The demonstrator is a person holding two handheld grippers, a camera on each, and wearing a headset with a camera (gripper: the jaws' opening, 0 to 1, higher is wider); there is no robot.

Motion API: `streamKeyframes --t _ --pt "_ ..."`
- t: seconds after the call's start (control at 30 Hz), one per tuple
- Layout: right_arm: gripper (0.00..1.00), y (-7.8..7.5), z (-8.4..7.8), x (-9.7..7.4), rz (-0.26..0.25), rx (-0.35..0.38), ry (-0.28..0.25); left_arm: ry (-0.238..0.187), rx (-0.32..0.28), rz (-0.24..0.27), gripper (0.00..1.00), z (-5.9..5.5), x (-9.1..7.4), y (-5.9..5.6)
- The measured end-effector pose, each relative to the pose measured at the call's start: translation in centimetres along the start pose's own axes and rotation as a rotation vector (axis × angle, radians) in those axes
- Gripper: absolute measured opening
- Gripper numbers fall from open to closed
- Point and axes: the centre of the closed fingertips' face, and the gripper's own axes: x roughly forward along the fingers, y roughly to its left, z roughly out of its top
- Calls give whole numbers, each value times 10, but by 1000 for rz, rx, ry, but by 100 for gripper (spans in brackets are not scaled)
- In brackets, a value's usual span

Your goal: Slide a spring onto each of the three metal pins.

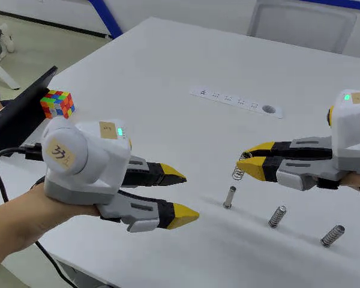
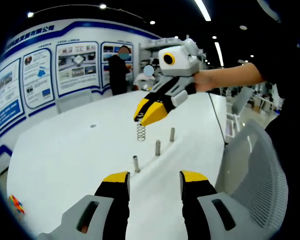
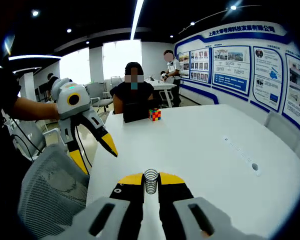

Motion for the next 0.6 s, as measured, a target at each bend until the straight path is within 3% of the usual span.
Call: streamKeyframes --t 0.17,0.37,0.6 --pt "11 -13 -13 11 -63 27 20 10 -9 25 50 -5 -6 9" --pt "11 -19 -32 24 -85 48 56 21 -22 35 66 -10 -8 12" --pt "11 -25 -47 30 -102 61 82 31 -37 42 69 -21 -7 16"
